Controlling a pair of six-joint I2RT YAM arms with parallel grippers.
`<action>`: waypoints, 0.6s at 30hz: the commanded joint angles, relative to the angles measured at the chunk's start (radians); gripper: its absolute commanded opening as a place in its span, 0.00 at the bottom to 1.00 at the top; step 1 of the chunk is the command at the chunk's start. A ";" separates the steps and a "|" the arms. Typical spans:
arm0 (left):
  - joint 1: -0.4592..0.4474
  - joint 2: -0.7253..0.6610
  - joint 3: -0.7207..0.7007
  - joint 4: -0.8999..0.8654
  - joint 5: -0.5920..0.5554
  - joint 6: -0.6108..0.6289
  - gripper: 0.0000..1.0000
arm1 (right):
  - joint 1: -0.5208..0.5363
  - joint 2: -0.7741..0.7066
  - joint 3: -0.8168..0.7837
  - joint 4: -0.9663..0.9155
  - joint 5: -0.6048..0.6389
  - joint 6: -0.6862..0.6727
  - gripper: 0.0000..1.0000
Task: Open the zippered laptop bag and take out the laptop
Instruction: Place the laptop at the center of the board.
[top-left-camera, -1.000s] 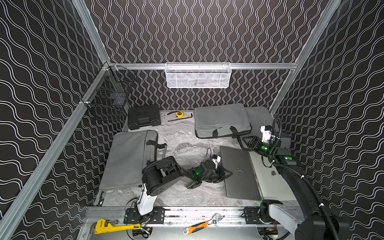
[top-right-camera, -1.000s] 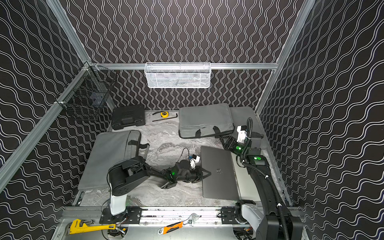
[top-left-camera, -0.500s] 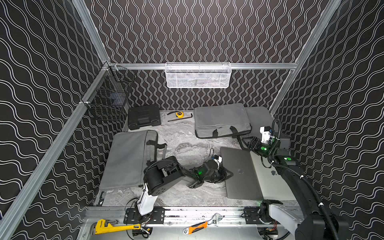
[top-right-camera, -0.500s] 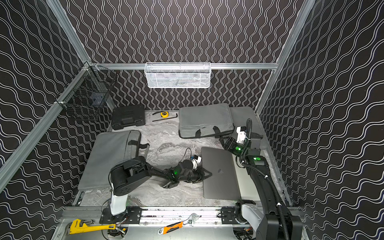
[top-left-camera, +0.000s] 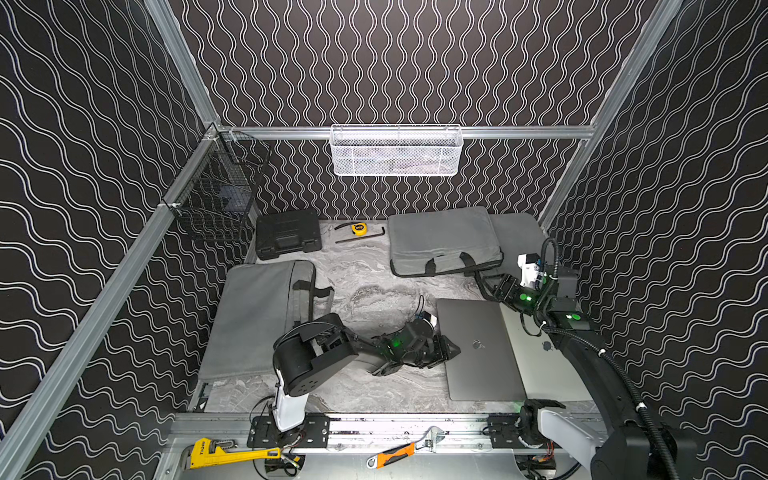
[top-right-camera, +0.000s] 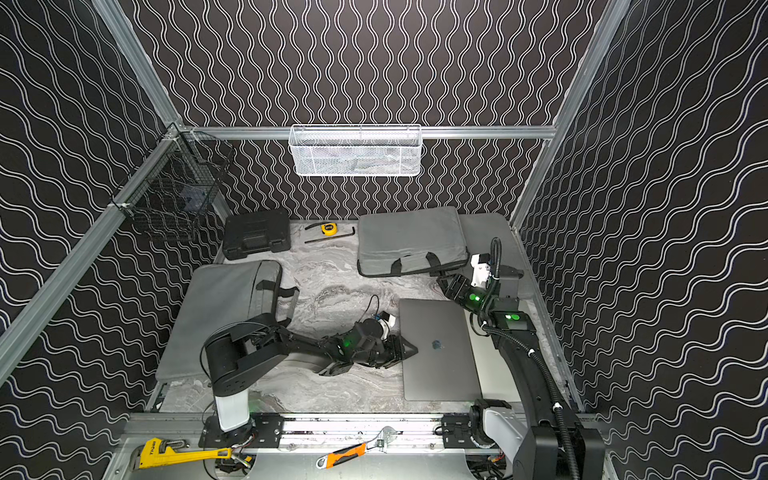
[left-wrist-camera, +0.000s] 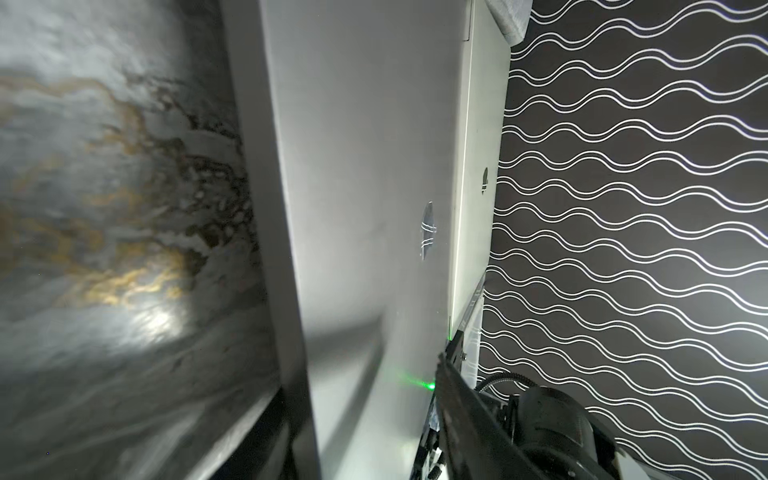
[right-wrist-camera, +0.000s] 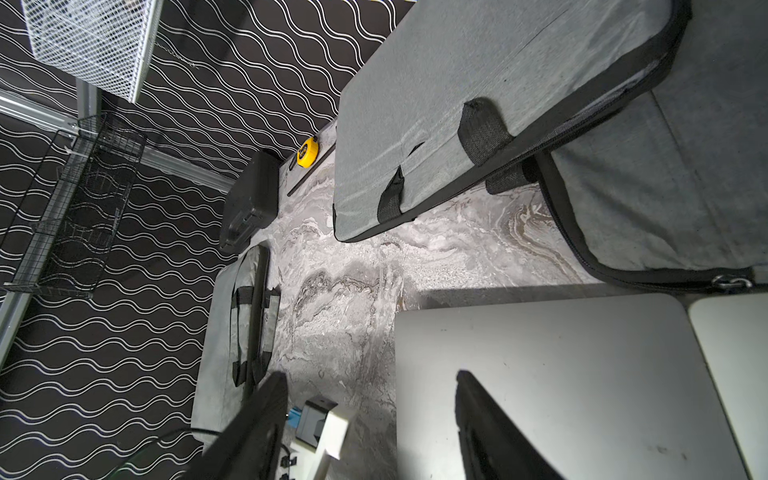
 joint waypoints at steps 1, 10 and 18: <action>0.004 -0.009 -0.002 0.019 -0.008 0.040 0.50 | 0.008 0.007 0.005 0.028 0.006 -0.001 0.65; 0.013 -0.043 -0.021 -0.016 -0.027 0.058 0.51 | 0.025 0.024 0.007 0.026 0.019 -0.003 0.65; 0.027 -0.054 -0.034 -0.027 -0.023 0.067 0.51 | 0.038 0.039 0.012 0.026 0.035 -0.007 0.65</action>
